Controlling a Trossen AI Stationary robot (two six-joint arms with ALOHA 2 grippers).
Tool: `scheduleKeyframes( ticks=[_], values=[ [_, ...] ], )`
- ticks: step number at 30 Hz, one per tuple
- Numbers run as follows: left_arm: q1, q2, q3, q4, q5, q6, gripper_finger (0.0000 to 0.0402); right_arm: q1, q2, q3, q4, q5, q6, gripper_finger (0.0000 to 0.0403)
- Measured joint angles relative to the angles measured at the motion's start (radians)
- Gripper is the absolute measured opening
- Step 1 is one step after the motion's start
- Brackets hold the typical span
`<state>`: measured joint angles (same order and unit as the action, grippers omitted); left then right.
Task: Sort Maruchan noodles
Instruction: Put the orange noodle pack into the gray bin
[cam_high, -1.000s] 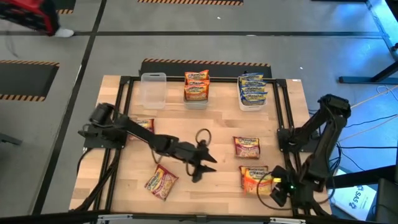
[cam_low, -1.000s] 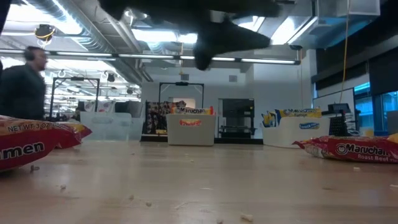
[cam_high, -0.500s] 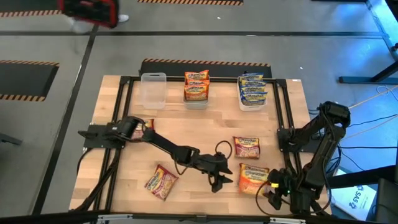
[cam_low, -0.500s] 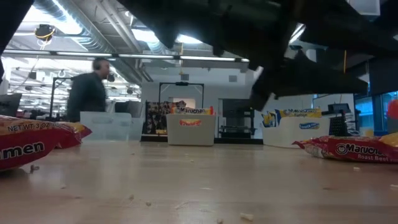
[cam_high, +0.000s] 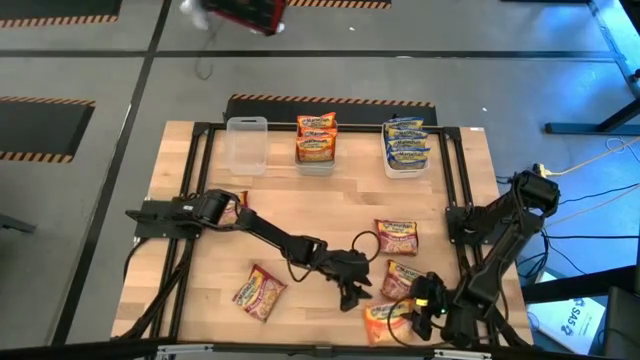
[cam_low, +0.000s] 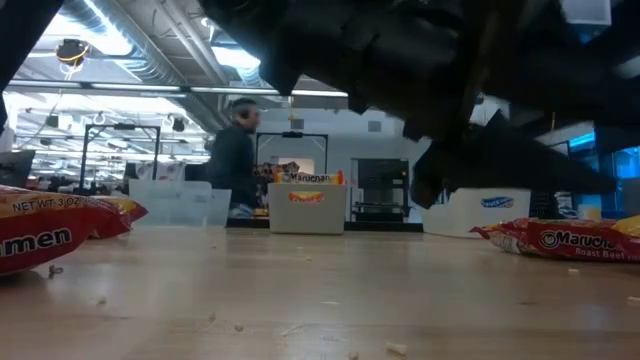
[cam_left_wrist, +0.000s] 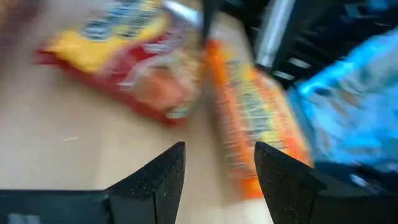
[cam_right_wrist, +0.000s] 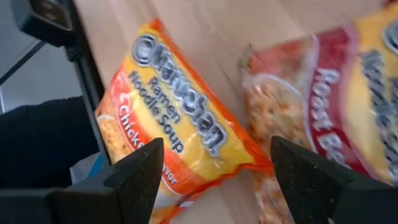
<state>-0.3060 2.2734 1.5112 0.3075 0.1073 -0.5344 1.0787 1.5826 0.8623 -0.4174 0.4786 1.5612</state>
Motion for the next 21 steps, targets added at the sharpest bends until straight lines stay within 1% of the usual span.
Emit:
scheduleKeyframes(
  ticks=[3,8,11,14,18,21],
  values=[
    [-0.006,0.0,0.0,0.002,0.067,0.005,0.0186,-0.015,-0.003,0.0,0.025,-0.001,-0.074,0.0279],
    [-0.027,0.0,0.0,-0.025,0.066,0.046,0.0186,-0.011,-0.003,0.0,0.053,-0.028,-0.11,0.0279],
    [-0.037,0.0,0.0,-0.032,0.069,0.072,0.0186,0.01,0.0,0.0,0.199,-0.05,-0.165,0.0279],
    [-0.044,0.0,0.0,-0.021,0.068,0.097,0.0186,0.017,0.038,0.003,0.374,-0.101,-0.24,0.0279],
    [-0.047,0.0,0.0,-0.024,0.063,0.119,0.0186,0.008,0.125,0.002,0.441,-0.112,-0.278,0.0279],
    [-0.047,0.0,0.0,-0.059,0.072,0.12,0.0186,-0.023,0.177,0.004,0.492,-0.13,-0.315,0.0279]
  ],
)
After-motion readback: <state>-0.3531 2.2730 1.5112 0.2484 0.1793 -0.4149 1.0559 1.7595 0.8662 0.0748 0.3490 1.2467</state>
